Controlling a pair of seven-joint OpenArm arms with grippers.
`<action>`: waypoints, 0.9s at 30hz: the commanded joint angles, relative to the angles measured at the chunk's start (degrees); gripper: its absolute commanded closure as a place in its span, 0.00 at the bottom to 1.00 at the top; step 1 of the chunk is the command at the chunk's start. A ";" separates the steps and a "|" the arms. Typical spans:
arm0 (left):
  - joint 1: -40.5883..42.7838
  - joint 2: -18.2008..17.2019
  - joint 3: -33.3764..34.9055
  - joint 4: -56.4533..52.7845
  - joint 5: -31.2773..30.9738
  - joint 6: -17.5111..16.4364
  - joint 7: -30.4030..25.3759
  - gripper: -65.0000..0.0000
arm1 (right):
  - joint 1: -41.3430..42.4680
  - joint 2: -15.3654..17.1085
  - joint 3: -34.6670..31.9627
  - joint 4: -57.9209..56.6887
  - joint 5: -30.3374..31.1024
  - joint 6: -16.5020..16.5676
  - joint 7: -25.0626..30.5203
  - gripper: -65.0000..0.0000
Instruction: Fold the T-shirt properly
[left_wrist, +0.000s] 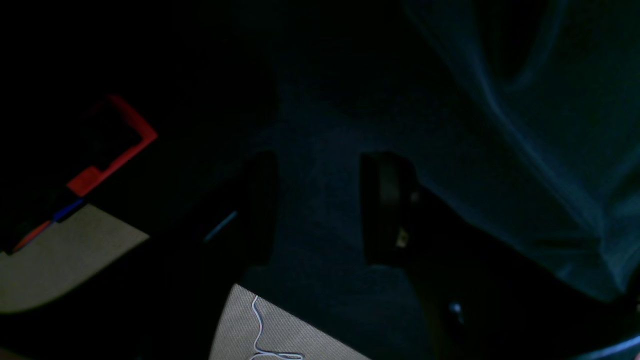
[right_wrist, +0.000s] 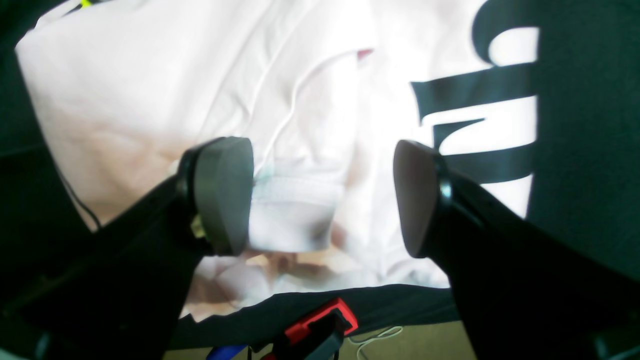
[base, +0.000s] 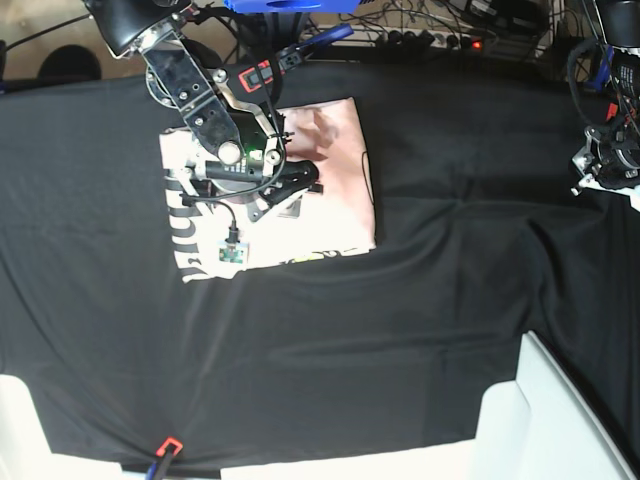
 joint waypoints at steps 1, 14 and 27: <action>-0.56 -1.39 -0.36 0.71 -0.02 -0.04 -0.39 0.59 | 0.70 -0.35 -0.01 0.89 -0.42 -0.25 0.96 0.36; -0.39 -1.39 -0.36 0.71 -0.02 -0.04 -0.39 0.59 | 0.78 -0.35 -0.01 0.89 6.79 -0.25 4.57 0.77; -0.30 -1.39 -0.36 0.71 -0.02 -0.04 -0.47 0.59 | 0.96 -0.35 -0.10 0.89 6.88 -0.25 4.13 1.00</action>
